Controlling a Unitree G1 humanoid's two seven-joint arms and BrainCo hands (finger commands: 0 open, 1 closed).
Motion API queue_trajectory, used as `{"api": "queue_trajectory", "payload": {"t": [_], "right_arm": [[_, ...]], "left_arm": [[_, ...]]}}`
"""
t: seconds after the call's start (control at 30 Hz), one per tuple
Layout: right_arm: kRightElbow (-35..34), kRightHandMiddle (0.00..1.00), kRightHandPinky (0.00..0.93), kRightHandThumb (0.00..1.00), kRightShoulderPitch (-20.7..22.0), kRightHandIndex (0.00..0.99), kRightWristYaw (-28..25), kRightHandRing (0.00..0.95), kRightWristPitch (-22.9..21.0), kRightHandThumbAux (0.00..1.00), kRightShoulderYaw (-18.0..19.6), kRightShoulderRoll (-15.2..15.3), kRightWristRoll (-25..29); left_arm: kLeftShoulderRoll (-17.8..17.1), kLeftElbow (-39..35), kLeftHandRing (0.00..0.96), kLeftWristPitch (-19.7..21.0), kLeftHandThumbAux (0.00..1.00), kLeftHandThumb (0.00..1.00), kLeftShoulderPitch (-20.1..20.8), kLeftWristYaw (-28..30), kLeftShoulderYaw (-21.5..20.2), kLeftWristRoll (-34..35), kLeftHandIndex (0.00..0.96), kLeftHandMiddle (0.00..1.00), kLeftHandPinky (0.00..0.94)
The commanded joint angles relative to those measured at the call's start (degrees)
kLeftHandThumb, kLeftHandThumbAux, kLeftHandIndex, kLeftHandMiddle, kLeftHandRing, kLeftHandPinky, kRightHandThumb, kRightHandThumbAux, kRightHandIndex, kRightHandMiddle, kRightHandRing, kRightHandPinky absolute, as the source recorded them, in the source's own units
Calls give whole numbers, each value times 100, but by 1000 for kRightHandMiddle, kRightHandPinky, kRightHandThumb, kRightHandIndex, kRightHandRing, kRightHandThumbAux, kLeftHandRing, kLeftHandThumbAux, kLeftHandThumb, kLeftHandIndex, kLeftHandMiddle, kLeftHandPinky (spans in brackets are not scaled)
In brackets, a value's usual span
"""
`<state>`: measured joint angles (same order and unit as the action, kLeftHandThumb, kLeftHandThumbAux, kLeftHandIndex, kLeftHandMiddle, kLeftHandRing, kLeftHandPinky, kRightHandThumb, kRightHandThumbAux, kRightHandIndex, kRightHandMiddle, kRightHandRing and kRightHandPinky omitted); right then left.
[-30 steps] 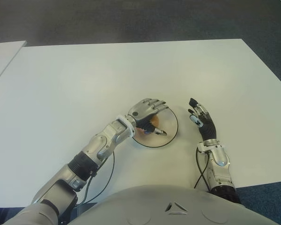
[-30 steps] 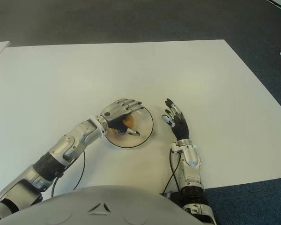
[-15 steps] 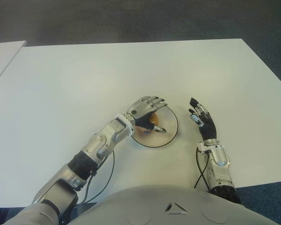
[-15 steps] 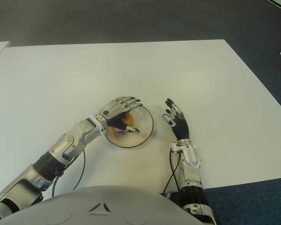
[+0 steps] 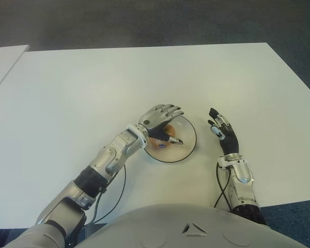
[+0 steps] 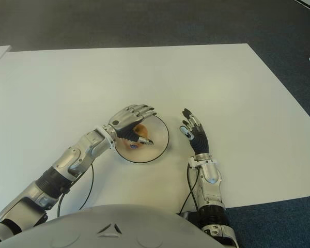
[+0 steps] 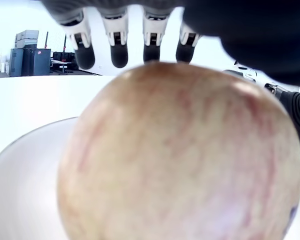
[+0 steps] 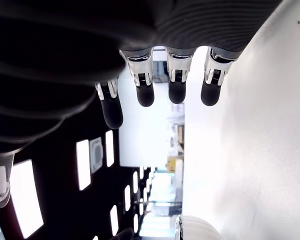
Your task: Put the apples into the plate.
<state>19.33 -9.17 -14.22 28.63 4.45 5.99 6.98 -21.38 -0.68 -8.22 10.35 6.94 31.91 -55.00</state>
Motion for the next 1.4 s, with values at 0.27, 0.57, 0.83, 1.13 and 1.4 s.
{"api": "queue_trajectory", "payload": {"t": [0.27, 0.57, 0.83, 1.13, 1.4], "right_arm": [[533, 89, 26, 134, -434, 194, 49, 23, -291, 448, -130, -170, -96], [581, 90, 46, 145, -410, 198, -15, 30, -257, 437, -150, -190, -29], [571, 95, 39, 145, -378, 167, -133, 33, -284, 453, -113, -193, 113], [550, 101, 26, 138, -399, 170, -197, 30, -311, 446, -111, -157, 154], [543, 91, 36, 130, -393, 127, -189, 29, -390, 447, -103, -115, 127]], "left_arm": [[315, -392, 0, 680, 271, 130, -45, 214, -1024, 1040, 0, 0, 0], [1514, -1544, 0, 1548, 242, 139, -1196, -106, -2171, 3038, 0, 0, 0], [1954, -927, 0, 398, 194, 85, -1753, -785, -2629, 3992, 0, 0, 0], [2351, -511, 0, -420, 236, 18, -2181, -1442, -2747, 4242, 50, 0, 0], [2478, -423, 0, -399, 268, 0, -2360, -1672, -2714, 4151, 105, 0, 0]]}}
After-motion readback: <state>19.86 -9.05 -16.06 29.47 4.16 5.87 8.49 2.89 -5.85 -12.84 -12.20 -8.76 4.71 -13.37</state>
